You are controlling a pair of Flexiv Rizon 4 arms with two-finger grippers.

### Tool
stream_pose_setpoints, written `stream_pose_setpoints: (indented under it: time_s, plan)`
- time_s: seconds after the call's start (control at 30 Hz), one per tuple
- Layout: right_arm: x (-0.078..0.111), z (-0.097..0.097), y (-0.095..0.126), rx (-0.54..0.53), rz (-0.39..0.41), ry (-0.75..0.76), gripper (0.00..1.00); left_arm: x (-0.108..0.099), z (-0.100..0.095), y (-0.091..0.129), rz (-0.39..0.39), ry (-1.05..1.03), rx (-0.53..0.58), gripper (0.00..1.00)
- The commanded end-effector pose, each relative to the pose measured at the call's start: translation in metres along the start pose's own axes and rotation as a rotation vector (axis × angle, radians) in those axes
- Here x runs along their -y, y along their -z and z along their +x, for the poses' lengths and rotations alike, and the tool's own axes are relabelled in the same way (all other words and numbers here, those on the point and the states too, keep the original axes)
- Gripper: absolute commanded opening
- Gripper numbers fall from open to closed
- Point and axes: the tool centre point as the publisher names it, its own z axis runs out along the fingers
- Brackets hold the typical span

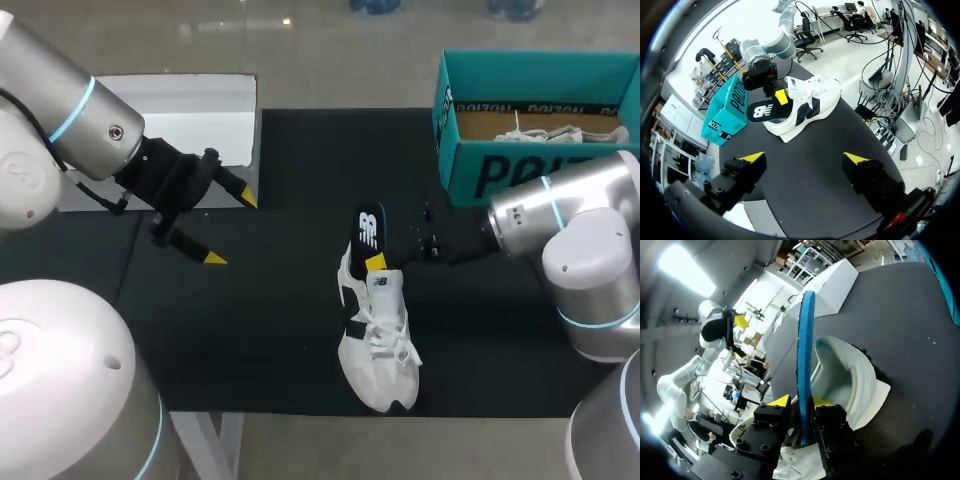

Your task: Take the shoe out of the shoebox, open the shoe tongue, remove and reinsert the insole, then place the shoe into the shoebox

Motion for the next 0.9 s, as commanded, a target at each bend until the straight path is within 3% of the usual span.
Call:
stream_pose_setpoints:
  time_s: [0.03, 0.2, 0.27, 0.33, 0.67, 0.9]
  plan:
    - [-0.017, 0.003, 0.010, 0.020, 0.008, 0.018, 0.49, 0.000, 0.000, 0.000, -0.003, 0.000, -0.002, 1.00]
    - [-0.033, -0.002, 0.014, 0.042, 0.022, 0.037, 0.44, 0.000, 0.000, 0.000, -0.003, 0.000, -0.002, 1.00]
    - [-0.037, -0.004, 0.015, 0.045, 0.025, 0.040, 0.31, 0.000, 0.000, 0.000, -0.003, 0.000, -0.002, 1.00]
    - [-0.038, -0.006, 0.015, 0.049, 0.027, 0.040, 0.00, 0.000, 0.000, 0.000, -0.003, 0.000, -0.002, 1.00]
    - [-0.033, -0.011, 0.016, 0.056, 0.025, 0.025, 0.00, 0.000, 0.000, 0.000, -0.003, 0.000, -0.002, 1.00]
    - [-0.007, -0.005, 0.003, 0.027, 0.022, -0.017, 0.00, 0.000, 0.000, 0.000, -0.003, 0.000, -0.002, 1.00]
